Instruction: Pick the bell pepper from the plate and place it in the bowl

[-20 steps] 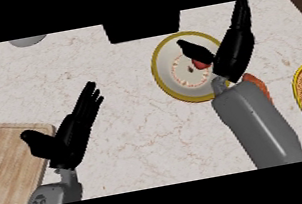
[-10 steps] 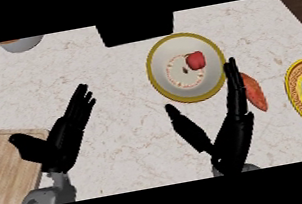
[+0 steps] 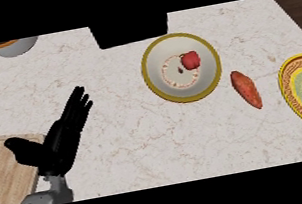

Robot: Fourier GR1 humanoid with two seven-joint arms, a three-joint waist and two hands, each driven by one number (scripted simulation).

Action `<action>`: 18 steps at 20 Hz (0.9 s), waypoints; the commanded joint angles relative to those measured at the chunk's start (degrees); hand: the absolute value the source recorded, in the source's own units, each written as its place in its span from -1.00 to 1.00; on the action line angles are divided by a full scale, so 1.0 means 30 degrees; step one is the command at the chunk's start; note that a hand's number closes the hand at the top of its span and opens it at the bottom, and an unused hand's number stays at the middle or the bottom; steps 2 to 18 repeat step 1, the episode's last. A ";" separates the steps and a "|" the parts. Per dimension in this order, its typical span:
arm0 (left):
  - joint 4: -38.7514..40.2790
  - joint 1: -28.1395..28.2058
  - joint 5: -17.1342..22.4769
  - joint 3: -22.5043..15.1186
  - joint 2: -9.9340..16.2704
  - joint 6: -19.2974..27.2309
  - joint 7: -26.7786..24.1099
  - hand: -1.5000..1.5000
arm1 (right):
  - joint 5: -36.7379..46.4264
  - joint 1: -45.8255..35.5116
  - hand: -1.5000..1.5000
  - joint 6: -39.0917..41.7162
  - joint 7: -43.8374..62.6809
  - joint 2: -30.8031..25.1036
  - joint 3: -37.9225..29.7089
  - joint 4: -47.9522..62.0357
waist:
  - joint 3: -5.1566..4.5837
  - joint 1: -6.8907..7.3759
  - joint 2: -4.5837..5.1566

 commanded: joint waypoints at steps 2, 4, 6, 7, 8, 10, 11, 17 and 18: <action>-0.0260 0.0030 0.0024 0.0312 0.0285 0.0024 -0.0002 0.00 | 0.1277 0.4258 1.00 -0.3867 -0.0046 0.0062 0.3812 0.2329 | 0.0030 -0.0033 0.0059; -0.0260 0.0030 0.0024 0.0312 0.0285 0.0024 -0.0002 0.00 | 0.1277 0.4258 1.00 -0.3867 -0.0046 0.0062 0.3812 0.2329 | 0.0030 -0.0033 0.0059; -0.0260 0.0030 0.0024 0.0312 0.0285 0.0024 -0.0002 0.00 | 0.1277 0.4258 1.00 -0.3867 -0.0046 0.0062 0.3812 0.2329 | 0.0030 -0.0033 0.0059; -0.0260 0.0030 0.0024 0.0312 0.0285 0.0024 -0.0002 0.00 | 0.1277 0.4258 1.00 -0.3867 -0.0046 0.0062 0.3812 0.2329 | 0.0030 -0.0033 0.0059; -0.0260 0.0030 0.0024 0.0312 0.0285 0.0024 -0.0002 0.00 | 0.1277 0.4258 1.00 -0.3867 -0.0046 0.0062 0.3812 0.2329 | 0.0030 -0.0033 0.0059; -0.0260 0.0030 0.0024 0.0312 0.0285 0.0024 -0.0002 0.00 | 0.1277 0.4258 1.00 -0.3867 -0.0046 0.0062 0.3812 0.2329 | 0.0030 -0.0033 0.0059; -0.0260 0.0030 0.0024 0.0312 0.0285 0.0024 -0.0002 0.00 | 0.1277 0.4258 1.00 -0.3867 -0.0046 0.0062 0.3812 0.2329 | 0.0030 -0.0033 0.0059; -0.0260 0.0030 0.0024 0.0312 0.0285 0.0024 -0.0002 0.00 | 0.1277 0.4258 1.00 -0.3867 -0.0046 0.0062 0.3812 0.2329 | 0.0030 -0.0033 0.0059; -0.0260 0.0030 0.0024 0.0312 0.0285 0.0024 -0.0002 0.00 | 0.1277 0.4258 1.00 -0.3867 -0.0046 0.0062 0.3812 0.2329 | 0.0030 -0.0033 0.0059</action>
